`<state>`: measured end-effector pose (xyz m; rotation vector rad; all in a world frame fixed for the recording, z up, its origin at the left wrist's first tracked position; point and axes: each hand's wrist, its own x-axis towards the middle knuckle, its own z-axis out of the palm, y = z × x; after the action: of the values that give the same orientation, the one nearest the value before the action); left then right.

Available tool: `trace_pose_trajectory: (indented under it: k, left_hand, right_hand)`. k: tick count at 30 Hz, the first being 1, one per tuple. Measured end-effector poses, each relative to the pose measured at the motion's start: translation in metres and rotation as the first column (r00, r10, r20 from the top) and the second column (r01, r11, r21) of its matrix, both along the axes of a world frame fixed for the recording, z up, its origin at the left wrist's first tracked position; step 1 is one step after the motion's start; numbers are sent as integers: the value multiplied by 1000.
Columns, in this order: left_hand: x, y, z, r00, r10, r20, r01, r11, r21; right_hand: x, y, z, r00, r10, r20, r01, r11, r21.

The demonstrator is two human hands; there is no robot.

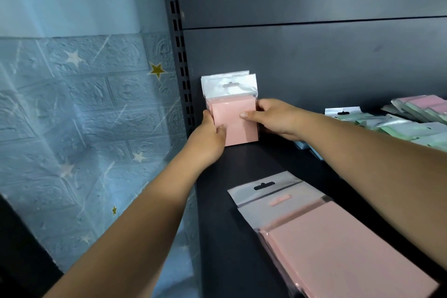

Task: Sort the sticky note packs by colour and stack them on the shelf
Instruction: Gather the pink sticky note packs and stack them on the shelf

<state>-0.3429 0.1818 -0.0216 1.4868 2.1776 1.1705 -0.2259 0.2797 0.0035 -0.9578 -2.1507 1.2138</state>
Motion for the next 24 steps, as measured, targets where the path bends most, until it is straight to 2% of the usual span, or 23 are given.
trace_pose_trajectory:
  k: [7,11,15,16,18,20,21,24]
  left_hand:
    - [2,5,-1,996,14,-91,-21,997,-69]
    - [5,1,3,998,26,-52,-30,997,-75]
    - [16,-22,17,995,58,75,-53,996,-78]
    - [19,-31,21,995,58,84,-51,995,-85]
    - [28,-54,27,995,44,93,-40,998,-50]
    - [38,-80,30,992,15,127,-12,1000,-22]
    - [42,-92,30,990,-14,138,16,1000,-20]
    - [58,-123,23,986,-73,151,82,995,-55]
  right_hand:
    - [5,3,1,1000,4,-13,-5,999,-48]
    - [6,0,4,999,-5,-52,-1,994,-109]
    - [11,-2,22,991,-54,-121,29,979,-204]
    - [14,-2,27,995,-78,-67,66,984,-166]
    - [23,-9,41,973,-153,176,138,986,94]
    - [34,-27,53,916,-202,346,83,941,328]
    - [41,-37,56,909,-166,383,30,941,338]
    - [69,-75,50,873,-24,488,-65,984,164]
